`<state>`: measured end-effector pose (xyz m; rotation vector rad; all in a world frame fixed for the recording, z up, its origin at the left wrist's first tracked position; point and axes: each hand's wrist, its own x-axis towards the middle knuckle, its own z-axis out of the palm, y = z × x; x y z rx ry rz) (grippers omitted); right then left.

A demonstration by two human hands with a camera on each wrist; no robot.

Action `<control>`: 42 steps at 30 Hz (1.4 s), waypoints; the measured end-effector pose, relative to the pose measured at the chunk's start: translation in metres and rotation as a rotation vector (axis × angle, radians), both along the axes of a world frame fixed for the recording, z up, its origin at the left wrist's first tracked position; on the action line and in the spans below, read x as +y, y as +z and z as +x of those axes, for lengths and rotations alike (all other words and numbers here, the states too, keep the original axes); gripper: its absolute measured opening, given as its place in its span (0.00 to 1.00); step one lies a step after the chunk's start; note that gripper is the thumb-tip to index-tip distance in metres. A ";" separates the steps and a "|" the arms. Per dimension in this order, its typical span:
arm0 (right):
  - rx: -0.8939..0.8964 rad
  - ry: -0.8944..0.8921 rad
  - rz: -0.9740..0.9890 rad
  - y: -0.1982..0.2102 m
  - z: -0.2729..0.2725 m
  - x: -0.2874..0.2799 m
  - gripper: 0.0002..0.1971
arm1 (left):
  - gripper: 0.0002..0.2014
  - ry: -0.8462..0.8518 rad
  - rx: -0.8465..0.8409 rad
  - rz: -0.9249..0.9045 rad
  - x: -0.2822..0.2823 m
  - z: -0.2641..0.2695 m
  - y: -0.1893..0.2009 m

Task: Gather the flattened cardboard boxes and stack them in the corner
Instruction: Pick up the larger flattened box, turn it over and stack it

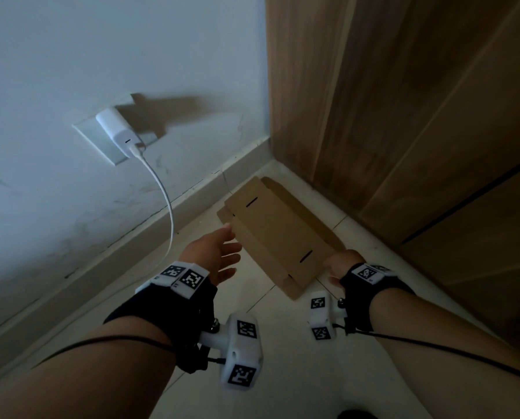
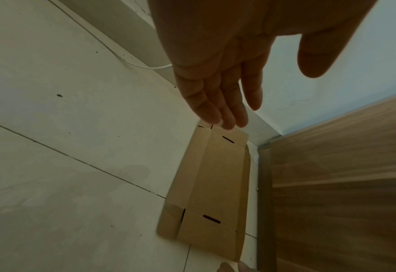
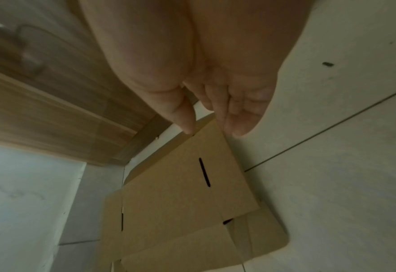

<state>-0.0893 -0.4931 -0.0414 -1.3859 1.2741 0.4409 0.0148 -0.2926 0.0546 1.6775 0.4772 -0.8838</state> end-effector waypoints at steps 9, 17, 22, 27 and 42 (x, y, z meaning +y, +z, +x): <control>-0.103 -0.077 0.018 0.039 -0.016 -0.015 0.05 | 0.11 -0.028 -0.051 -0.041 -0.008 -0.019 0.036; -0.267 -0.376 0.036 0.117 -0.060 -0.029 0.10 | 0.13 -0.094 -0.137 -0.131 -0.029 -0.059 0.106; -0.333 -0.519 0.018 0.156 -0.121 -0.042 0.10 | 0.14 -0.148 -0.177 -0.169 -0.046 -0.099 0.138; -0.321 -0.626 -0.016 0.179 -0.191 -0.052 0.09 | 0.13 -0.216 -0.198 -0.188 -0.062 -0.135 0.156; -0.075 -0.843 -0.055 0.139 -0.401 -0.058 0.11 | 0.14 -0.370 -0.269 -0.152 -0.096 -0.202 0.180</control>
